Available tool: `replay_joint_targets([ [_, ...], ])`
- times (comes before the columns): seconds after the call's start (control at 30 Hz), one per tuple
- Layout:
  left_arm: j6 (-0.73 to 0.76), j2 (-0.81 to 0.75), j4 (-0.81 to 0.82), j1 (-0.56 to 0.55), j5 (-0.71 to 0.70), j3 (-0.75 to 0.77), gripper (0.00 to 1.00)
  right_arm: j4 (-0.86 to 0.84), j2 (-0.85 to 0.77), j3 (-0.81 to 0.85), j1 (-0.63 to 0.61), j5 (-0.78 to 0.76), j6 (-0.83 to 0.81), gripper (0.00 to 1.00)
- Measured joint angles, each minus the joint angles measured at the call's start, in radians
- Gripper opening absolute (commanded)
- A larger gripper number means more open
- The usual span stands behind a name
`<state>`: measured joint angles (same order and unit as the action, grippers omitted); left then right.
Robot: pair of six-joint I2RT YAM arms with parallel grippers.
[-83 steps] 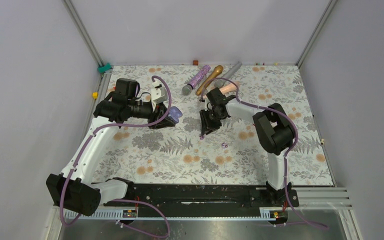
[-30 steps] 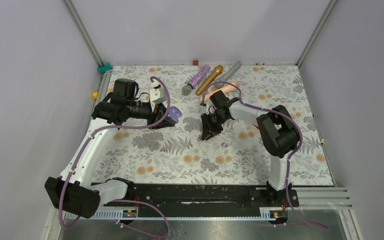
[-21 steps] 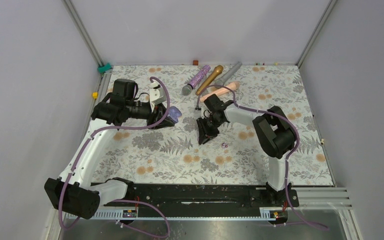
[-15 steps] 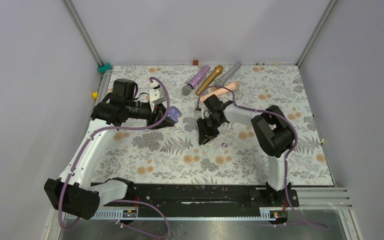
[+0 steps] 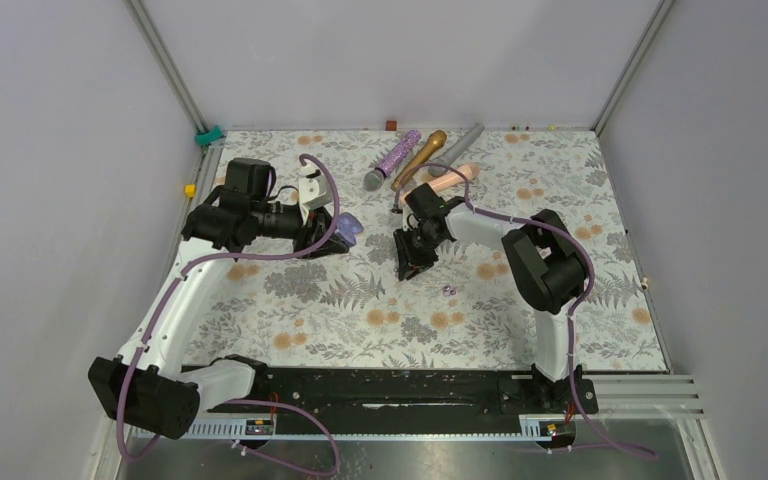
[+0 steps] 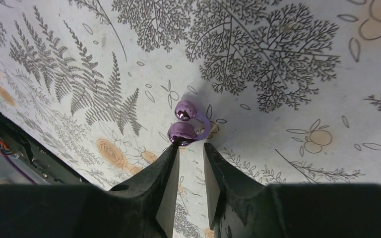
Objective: Insert the wireless bluetooth earbuds into the charging case
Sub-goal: Adjust the earbud at the center of the board.
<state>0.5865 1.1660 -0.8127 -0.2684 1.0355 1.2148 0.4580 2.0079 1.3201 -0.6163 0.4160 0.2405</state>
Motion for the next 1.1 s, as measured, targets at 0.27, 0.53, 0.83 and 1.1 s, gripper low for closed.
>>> replay_joint_targets([
  [0.27,0.000,0.000,0.000,0.000,0.000,0.000,0.00,0.005,0.000,0.024,0.000,-0.040,-0.016,0.33],
  [0.53,0.000,0.000,0.000,0.000,0.000,0.000,0.00,0.006,0.000,0.028,0.050,0.024,-0.025,0.32],
  [0.83,0.000,0.000,0.000,0.000,0.000,0.000,0.00,0.026,0.055,0.070,0.095,0.051,-0.008,0.30],
  [1.1,0.000,0.000,0.000,0.000,0.000,0.000,0.00,0.034,0.068,0.087,0.095,0.060,0.002,0.31],
])
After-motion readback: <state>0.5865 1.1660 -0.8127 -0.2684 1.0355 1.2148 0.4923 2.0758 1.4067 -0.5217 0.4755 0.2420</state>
